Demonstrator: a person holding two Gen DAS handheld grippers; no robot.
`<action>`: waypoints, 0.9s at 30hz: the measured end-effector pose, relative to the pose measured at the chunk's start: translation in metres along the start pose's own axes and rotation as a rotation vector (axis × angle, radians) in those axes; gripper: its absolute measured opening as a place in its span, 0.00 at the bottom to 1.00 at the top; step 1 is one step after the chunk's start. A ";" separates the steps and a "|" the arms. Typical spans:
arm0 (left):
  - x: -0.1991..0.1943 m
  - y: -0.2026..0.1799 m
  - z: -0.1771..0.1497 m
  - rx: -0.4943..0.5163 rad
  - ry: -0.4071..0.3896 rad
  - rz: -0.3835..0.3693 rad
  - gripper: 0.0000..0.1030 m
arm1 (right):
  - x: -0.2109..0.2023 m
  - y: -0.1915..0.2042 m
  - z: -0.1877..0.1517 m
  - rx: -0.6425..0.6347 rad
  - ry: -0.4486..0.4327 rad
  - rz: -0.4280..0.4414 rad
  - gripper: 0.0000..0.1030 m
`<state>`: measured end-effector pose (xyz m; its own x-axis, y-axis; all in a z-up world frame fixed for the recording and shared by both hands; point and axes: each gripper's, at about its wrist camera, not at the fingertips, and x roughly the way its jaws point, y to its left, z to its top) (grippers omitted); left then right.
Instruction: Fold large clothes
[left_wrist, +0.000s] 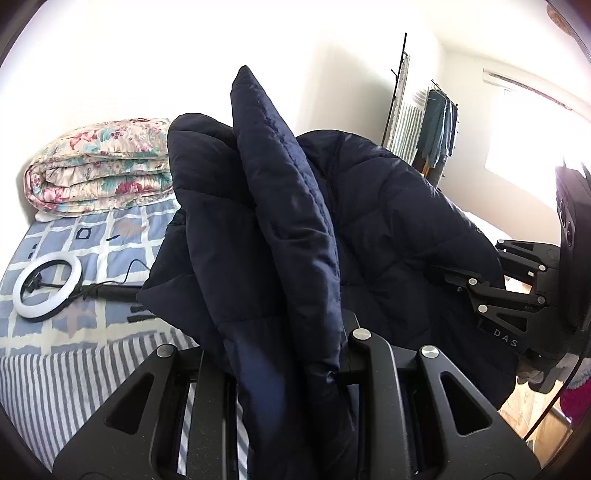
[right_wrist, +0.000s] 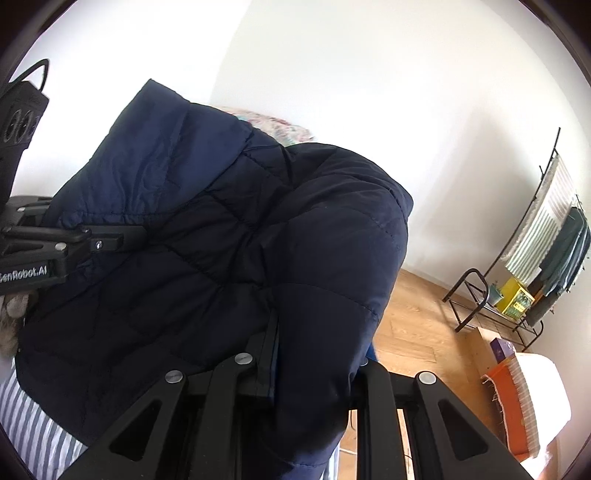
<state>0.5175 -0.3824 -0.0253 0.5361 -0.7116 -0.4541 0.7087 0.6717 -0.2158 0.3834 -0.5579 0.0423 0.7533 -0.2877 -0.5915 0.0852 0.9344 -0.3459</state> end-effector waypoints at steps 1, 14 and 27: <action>0.006 0.000 0.003 -0.003 0.003 0.002 0.21 | 0.005 -0.002 0.003 0.004 0.001 -0.004 0.16; 0.044 0.022 0.021 -0.031 -0.015 -0.002 0.21 | 0.045 -0.018 0.022 0.008 0.001 -0.045 0.16; 0.089 0.031 0.007 -0.036 0.051 0.003 0.21 | 0.111 -0.048 0.009 0.125 0.094 -0.009 0.16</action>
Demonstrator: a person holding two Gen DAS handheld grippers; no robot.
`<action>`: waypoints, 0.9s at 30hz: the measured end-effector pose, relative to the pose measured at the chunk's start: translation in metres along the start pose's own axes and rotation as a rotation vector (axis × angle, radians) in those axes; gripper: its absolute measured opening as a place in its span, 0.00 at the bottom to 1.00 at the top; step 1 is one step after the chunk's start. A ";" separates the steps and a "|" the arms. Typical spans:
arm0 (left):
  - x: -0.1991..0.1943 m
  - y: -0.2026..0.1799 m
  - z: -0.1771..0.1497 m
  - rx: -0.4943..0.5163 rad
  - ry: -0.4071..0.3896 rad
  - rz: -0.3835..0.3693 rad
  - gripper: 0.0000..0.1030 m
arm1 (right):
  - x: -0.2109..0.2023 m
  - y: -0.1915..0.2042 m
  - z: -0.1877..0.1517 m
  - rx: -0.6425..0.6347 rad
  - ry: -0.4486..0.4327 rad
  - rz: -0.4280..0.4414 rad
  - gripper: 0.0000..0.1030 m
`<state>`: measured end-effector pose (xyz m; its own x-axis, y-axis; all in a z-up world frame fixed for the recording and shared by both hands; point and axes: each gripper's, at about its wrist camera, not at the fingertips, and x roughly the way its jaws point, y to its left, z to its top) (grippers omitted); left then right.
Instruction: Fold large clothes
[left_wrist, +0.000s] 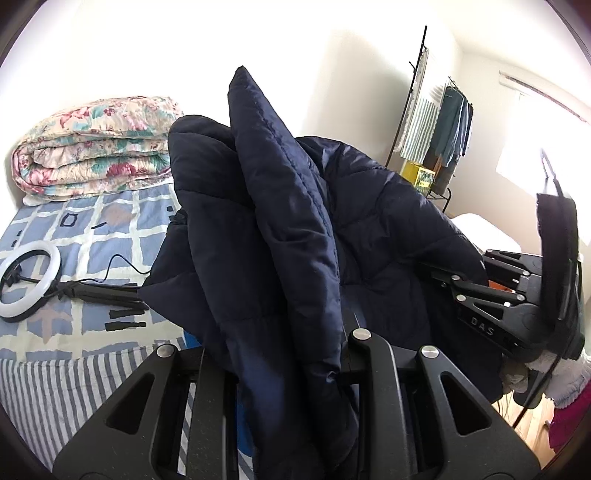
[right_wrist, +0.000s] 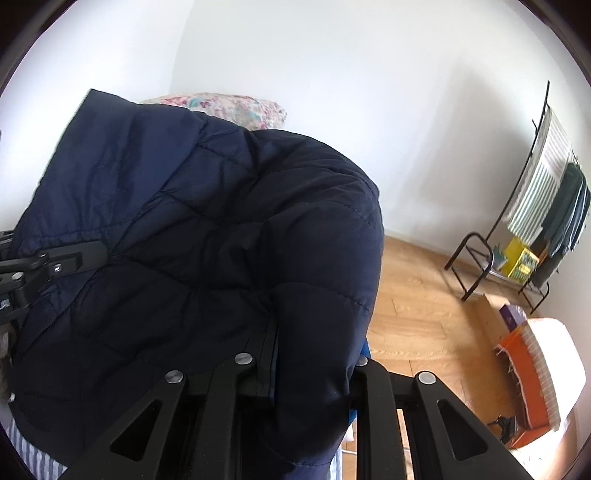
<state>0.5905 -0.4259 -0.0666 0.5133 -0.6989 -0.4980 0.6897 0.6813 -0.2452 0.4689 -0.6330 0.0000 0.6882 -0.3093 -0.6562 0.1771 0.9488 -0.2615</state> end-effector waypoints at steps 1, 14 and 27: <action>0.001 -0.002 -0.002 0.002 0.002 0.001 0.21 | 0.002 -0.003 -0.001 0.005 0.003 -0.001 0.16; 0.055 0.027 -0.030 -0.075 0.164 0.206 0.56 | 0.057 0.013 -0.013 0.034 0.178 -0.064 0.46; 0.023 0.054 -0.039 -0.075 0.149 0.274 0.75 | 0.042 -0.031 -0.032 0.187 0.182 -0.157 0.74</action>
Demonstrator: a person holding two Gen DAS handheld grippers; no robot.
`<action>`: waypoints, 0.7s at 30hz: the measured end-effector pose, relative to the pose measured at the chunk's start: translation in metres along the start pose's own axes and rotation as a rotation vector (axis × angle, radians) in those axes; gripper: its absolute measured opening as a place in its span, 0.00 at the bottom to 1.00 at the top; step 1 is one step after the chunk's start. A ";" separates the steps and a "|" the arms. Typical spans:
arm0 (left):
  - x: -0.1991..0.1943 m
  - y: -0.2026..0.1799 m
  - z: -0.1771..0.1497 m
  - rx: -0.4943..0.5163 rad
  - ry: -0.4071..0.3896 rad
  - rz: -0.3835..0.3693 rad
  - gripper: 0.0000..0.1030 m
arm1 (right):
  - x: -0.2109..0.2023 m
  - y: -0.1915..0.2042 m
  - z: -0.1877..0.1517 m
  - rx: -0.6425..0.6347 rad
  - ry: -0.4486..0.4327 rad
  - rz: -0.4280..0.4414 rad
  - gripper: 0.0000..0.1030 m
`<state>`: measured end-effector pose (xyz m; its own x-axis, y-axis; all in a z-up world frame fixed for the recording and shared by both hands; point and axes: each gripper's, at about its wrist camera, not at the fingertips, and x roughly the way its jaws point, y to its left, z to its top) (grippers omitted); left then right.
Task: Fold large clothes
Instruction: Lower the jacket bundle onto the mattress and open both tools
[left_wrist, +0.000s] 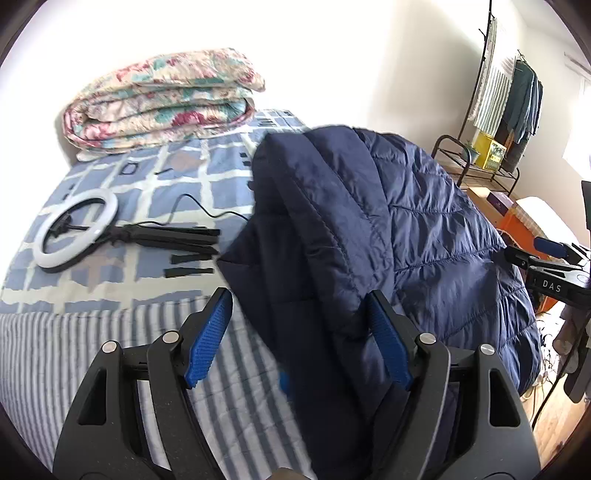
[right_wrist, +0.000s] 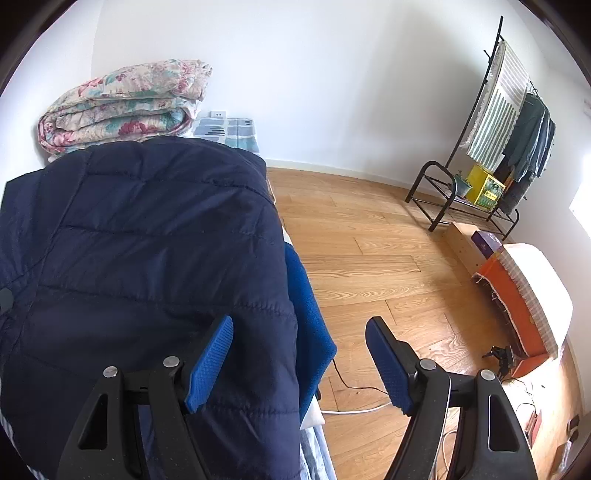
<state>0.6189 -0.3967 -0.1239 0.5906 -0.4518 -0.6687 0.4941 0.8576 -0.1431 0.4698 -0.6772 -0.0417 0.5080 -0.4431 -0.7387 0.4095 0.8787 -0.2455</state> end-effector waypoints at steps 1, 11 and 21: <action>-0.005 0.001 0.000 -0.001 0.000 0.000 0.75 | 0.002 -0.002 0.001 -0.004 -0.002 -0.005 0.74; -0.090 0.007 -0.004 0.035 -0.090 0.002 0.75 | -0.052 0.003 0.002 0.008 -0.088 0.035 0.76; -0.218 -0.008 -0.021 0.056 -0.192 -0.027 0.75 | -0.168 -0.015 -0.006 0.023 -0.218 0.089 0.79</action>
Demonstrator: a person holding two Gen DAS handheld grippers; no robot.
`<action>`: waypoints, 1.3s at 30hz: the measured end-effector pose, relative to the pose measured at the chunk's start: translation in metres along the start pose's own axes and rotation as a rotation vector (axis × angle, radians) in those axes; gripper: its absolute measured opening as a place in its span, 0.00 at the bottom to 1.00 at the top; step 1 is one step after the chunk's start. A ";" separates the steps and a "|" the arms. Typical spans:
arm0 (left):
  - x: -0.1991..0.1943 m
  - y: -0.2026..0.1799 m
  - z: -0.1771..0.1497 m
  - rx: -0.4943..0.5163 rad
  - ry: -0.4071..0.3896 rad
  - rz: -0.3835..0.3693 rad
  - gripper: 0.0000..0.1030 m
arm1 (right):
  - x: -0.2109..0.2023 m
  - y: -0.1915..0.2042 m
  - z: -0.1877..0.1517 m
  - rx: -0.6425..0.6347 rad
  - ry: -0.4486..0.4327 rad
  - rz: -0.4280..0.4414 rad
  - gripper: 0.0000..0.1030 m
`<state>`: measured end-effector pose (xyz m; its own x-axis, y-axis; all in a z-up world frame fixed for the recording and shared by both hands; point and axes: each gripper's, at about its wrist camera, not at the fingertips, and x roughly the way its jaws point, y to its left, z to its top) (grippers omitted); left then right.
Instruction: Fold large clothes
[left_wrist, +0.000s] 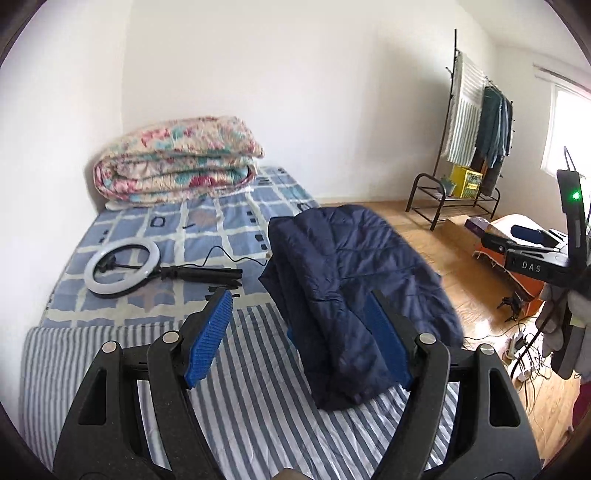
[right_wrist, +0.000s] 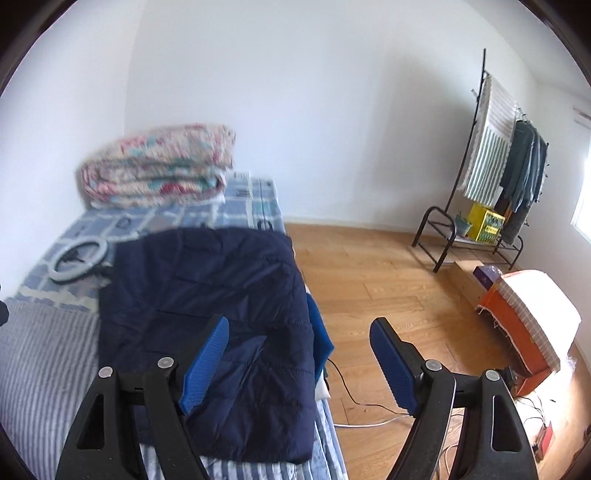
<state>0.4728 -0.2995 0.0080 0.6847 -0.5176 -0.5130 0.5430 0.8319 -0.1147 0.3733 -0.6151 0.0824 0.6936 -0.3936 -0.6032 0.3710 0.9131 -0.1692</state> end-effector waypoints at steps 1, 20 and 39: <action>-0.015 -0.003 -0.001 0.006 -0.011 -0.005 0.75 | -0.017 -0.002 -0.002 0.006 -0.017 0.016 0.79; -0.248 -0.063 -0.069 0.087 -0.107 -0.008 0.98 | -0.229 0.011 -0.103 0.017 -0.152 0.123 0.98; -0.320 -0.097 -0.140 0.127 -0.079 0.041 1.00 | -0.320 0.019 -0.190 0.073 -0.188 0.137 1.00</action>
<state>0.1331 -0.1865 0.0638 0.7407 -0.5022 -0.4462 0.5677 0.8231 0.0160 0.0411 -0.4519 0.1244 0.8404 -0.2861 -0.4602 0.3050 0.9517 -0.0347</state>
